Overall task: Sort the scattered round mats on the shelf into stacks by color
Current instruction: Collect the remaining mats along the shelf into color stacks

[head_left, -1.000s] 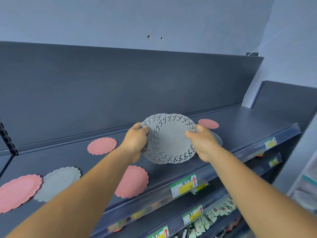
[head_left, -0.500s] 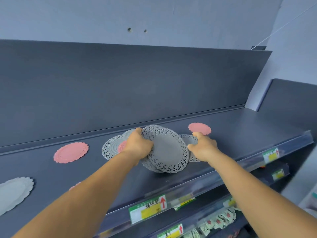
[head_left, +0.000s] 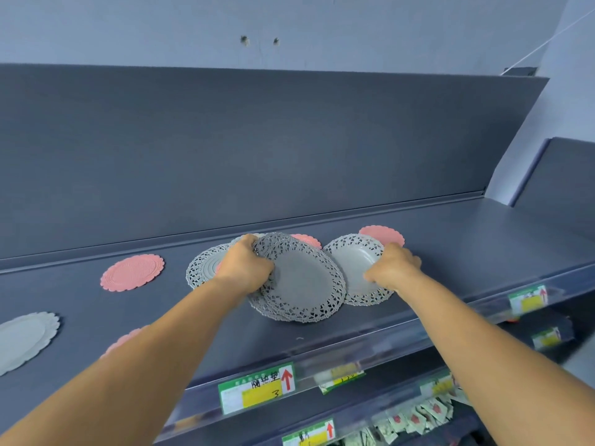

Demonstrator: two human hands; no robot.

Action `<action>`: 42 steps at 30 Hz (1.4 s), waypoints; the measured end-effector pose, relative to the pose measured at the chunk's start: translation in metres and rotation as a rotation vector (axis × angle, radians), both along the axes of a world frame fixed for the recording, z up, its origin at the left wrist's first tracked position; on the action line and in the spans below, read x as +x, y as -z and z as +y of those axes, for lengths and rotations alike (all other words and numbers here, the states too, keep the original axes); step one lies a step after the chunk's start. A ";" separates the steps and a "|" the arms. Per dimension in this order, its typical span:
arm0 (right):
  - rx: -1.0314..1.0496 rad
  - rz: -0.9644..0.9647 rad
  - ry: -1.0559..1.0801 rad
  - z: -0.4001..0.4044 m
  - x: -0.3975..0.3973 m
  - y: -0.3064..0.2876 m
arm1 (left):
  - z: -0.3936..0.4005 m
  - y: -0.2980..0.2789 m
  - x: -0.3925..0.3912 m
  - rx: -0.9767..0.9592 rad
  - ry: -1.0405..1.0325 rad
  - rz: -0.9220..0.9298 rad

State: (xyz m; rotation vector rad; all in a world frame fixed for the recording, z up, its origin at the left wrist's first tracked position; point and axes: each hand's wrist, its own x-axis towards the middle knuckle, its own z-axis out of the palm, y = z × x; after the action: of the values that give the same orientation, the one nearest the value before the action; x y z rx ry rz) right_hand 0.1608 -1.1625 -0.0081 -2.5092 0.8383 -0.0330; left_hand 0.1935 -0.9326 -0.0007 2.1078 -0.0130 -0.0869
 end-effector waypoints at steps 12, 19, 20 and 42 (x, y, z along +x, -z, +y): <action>0.734 -0.493 -0.035 0.025 -0.001 -0.020 | 0.043 -0.017 -0.014 -0.430 -0.010 0.142; 0.860 -0.456 -0.144 0.076 -0.001 -0.027 | 0.082 -0.035 -0.024 -0.470 -0.032 0.084; 0.912 -0.436 -0.162 0.086 -0.001 -0.027 | 0.089 -0.034 -0.025 -0.442 -0.057 0.081; 0.593 -0.249 -0.438 0.265 0.005 -0.007 | 0.239 -0.011 -0.038 -0.169 -0.172 0.090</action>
State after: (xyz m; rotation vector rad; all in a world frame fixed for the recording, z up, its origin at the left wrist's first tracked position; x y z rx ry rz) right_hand 0.1655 -0.8977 -0.0011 -2.0120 0.1472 0.0442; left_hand 0.1551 -0.6940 0.0099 1.9259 0.2078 -0.0750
